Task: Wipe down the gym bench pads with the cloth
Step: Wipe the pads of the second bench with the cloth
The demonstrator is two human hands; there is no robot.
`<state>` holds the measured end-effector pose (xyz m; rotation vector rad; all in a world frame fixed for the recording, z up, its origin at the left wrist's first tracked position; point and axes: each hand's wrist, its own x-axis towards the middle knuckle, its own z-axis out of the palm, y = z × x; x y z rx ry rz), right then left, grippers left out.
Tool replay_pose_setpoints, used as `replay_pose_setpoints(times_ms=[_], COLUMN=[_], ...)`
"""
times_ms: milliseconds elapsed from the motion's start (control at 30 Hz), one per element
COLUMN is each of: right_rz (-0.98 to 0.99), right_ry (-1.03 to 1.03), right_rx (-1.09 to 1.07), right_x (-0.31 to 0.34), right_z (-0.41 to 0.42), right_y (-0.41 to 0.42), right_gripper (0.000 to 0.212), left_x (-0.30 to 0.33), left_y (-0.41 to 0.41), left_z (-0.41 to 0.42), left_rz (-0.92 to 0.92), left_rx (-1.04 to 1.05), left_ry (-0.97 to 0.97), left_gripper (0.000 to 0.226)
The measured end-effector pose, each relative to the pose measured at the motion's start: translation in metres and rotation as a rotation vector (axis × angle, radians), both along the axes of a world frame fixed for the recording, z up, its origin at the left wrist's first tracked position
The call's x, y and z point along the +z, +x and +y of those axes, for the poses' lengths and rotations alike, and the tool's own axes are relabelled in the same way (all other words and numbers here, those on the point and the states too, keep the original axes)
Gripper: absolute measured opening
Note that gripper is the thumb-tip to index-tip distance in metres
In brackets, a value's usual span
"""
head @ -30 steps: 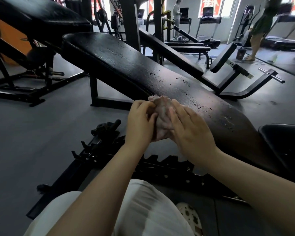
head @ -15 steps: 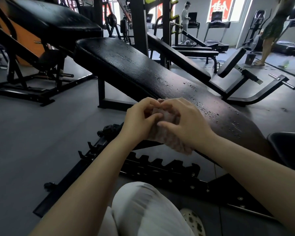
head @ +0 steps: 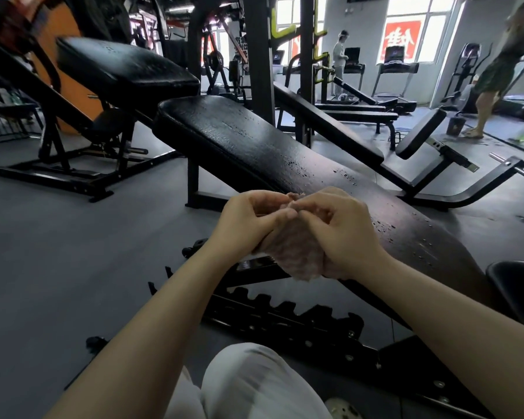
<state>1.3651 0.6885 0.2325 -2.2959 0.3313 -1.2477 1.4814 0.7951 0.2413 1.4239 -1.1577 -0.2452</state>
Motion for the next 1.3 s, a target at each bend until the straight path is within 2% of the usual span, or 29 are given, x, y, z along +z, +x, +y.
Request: replay_pose_setpoints(times_ms=[100, 200, 333, 400, 500, 567, 633, 733, 800, 867, 933, 1000, 1067, 1100, 1167, 1233, 1300], right_rz=[-0.018, 0.092, 0.187, 0.149, 0.045, 0.029, 0.067, 0.097, 0.160, 0.314, 0.443, 0.428, 0.296, 0.258, 0.300, 0.432, 0.589], right_ry=[-0.005, 0.072, 0.281, 0.289, 0.301, 0.301, 0.273, 0.159, -0.029, -0.265, -0.333, -0.348, -0.504, -0.641, -0.855, -0.932, -0.986], right_rx=[0.010, 0.049, 0.342, 0.303, 0.223, 0.184, 0.128, -0.005, -0.186, -0.372, -0.419, -0.366, -0.323, -0.328, -0.384, -0.457, -0.494], right_x=[0.002, 0.014, 0.031, 0.033, 0.034, 0.035, 0.038, 0.046, 0.050, 0.042, 0.022, 0.000, -0.021, -0.032, -0.053, -0.061, -0.062], right_z=[0.001, -0.004, -0.004, -0.004, -0.002, -0.002, -0.003, -0.002, -0.003, -0.007, -0.008, 0.000, 0.009, 0.011, 0.012, 0.009, 0.003], right_y=[-0.003, -0.008, -0.009, -0.008, -0.008, -0.010, -0.016, -0.027, -0.030, -0.024, -0.014, -0.008, -0.007, -0.006, -0.002, 0.004, 0.012], right_gripper=[0.010, 0.021, 0.022, 0.024, 0.022, 0.021, 0.019, 0.009, 0.006, 0.012, 0.020, 0.024, 0.020, 0.019, 0.020, 0.040, 0.049], left_x=[0.006, 0.010, 0.018, 0.021, 0.016, 0.008, 0.003, 0.005, 0.001, -0.008, -0.020, -0.029, -0.032, -0.032, -0.031, -0.031, -0.028], left_y=[-0.001, 0.005, 0.007, 0.005, 0.008, 0.014, 0.018, 0.011, 0.009, 0.008, 0.007, 0.006, 0.007, 0.008, 0.014, 0.025, 0.036], left_z=[-0.001, 0.000, 0.007, 0.012, 0.023, 0.029, 0.030, 0.026, 0.014, -0.004, -0.020, -0.030, -0.032, -0.031, -0.030, -0.029, -0.024], left_rz=[-0.023, -0.028, -0.105, -0.098, -0.157, -0.277, -0.283, -0.034, 0.005, -0.094, -0.194, -0.222, -0.262, -0.331, -0.619, -0.893, -1.050], left_rx=[0.003, -0.034, -0.090, -0.114, -0.146, -0.081, 0.017, 0.010, 0.039, 0.177, 0.325, 0.394, 0.429, 0.450, 0.499, 0.508, 0.421], left_ry=[-0.058, -0.029, 0.056, 0.060, 0.137, 0.233, 0.222, 0.137, 0.152, 0.187, 0.218, 0.224, 0.219, 0.197, 0.123, 0.108, 0.175], left_gripper=[0.014, 0.029, 0.037, 0.034, 0.005, 0.014, 0.024, 0.030, 0.035, 0.039, 0.038, 0.032, 0.032, 0.033, 0.041, 0.050, 0.051])
